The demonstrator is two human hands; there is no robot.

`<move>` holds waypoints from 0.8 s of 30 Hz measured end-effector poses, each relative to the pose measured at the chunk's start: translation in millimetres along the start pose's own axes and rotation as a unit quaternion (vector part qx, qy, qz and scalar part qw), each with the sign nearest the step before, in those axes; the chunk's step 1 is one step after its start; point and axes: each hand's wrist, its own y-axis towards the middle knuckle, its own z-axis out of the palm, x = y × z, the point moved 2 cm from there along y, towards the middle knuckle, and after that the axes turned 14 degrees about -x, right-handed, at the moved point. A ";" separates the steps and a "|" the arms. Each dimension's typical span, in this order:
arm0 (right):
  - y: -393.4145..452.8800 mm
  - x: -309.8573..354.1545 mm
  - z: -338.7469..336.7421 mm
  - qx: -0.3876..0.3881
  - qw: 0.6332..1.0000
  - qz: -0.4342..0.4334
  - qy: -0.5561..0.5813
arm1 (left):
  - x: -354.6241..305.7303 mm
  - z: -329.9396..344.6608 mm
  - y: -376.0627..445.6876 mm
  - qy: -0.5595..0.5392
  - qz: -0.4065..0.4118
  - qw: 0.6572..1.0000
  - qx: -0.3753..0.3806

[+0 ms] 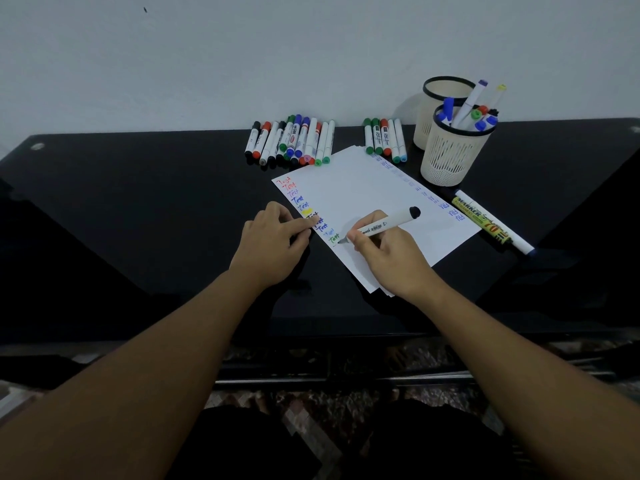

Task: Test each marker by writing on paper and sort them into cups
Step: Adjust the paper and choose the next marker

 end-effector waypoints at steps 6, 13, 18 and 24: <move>0.4 -1.4 -0.1 0.006 1.000 0.013 0.015 | -0.1 0.8 -0.4 -0.003 -0.003 1.000 0.002; -0.2 -1.6 1.5 0.015 1.000 -0.003 -0.008 | 0.3 0.3 0.0 0.004 -0.004 1.000 0.007; 0.5 -2.2 0.9 0.000 1.000 -0.003 -0.006 | 0.7 0.7 0.0 -0.003 -0.001 1.000 0.001; 0.0 -1.8 1.3 0.002 1.000 -0.010 -0.007 | 0.5 0.4 0.6 0.002 -0.003 1.000 0.004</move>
